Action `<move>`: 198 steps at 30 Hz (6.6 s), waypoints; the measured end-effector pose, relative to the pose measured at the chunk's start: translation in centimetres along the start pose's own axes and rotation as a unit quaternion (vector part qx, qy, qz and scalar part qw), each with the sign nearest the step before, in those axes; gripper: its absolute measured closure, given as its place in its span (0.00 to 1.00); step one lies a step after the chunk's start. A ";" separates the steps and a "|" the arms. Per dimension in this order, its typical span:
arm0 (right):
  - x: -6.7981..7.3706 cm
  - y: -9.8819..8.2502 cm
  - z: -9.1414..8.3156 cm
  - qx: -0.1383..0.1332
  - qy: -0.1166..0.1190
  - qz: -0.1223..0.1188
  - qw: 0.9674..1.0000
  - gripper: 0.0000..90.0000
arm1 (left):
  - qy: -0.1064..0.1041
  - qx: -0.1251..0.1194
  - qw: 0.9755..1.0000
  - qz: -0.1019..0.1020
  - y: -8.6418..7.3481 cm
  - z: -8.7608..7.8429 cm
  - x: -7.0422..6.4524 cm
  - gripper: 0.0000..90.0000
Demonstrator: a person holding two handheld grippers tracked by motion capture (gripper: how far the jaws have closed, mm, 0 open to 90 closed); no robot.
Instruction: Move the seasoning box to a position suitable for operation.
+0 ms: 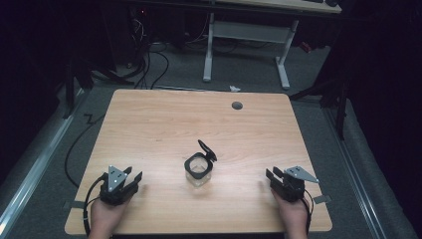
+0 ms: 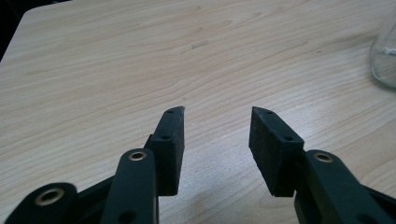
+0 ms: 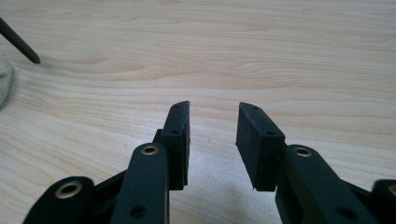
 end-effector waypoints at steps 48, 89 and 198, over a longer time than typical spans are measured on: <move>3.4 -0.5 1.0 0.019 0.064 -0.042 0.997 1.00 | -0.089 0.065 0.994 -0.005 -2.4 4.4 -12.6 1.00; 3.2 -0.7 1.2 0.022 0.066 -0.035 0.997 0.99 | -0.138 0.080 0.987 -0.003 -4.2 0.2 -15.6 1.00; 6.5 4.6 3.1 -0.022 0.085 -0.082 0.993 0.97 | -0.145 0.096 0.985 0.013 -4.6 -3.2 -12.7 0.89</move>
Point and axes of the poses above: each handheld gripper's, and its own axes: z roughly forward along the jaws, y roughly out of its top, x roughly to its left, the point moved 3 cm from there along z, roughly forward along the jaws, and after that the axes turned 14 degrees about y, right-handed, at the moved point
